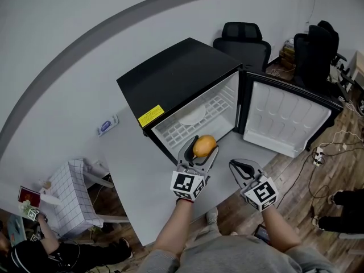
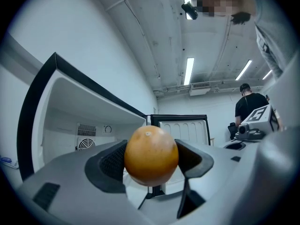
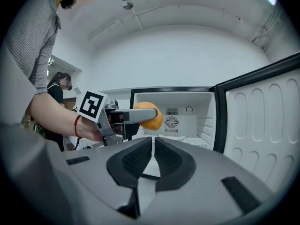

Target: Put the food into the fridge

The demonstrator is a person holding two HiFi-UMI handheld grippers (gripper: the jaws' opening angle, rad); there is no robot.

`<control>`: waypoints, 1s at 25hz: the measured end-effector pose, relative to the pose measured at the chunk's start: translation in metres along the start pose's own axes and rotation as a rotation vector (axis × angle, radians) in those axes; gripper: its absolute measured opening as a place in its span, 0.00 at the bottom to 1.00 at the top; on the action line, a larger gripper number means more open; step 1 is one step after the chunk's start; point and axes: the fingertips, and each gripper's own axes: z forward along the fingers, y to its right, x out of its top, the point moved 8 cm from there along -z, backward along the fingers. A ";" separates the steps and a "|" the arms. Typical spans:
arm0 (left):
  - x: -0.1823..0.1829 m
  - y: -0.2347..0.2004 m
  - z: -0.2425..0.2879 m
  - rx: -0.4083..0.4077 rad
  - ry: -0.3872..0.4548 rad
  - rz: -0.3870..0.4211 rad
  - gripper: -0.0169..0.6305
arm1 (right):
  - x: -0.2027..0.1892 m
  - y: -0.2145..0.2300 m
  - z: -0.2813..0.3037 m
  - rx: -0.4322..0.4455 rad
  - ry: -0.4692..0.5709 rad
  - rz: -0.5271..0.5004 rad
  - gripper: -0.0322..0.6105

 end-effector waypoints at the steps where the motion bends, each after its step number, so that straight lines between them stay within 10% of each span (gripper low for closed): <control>1: -0.002 -0.003 0.002 0.003 -0.002 0.002 0.53 | -0.002 0.001 0.002 -0.003 0.001 0.004 0.07; 25: -0.024 -0.079 0.054 0.109 -0.032 0.041 0.53 | -0.003 0.015 0.038 0.020 -0.045 -0.021 0.07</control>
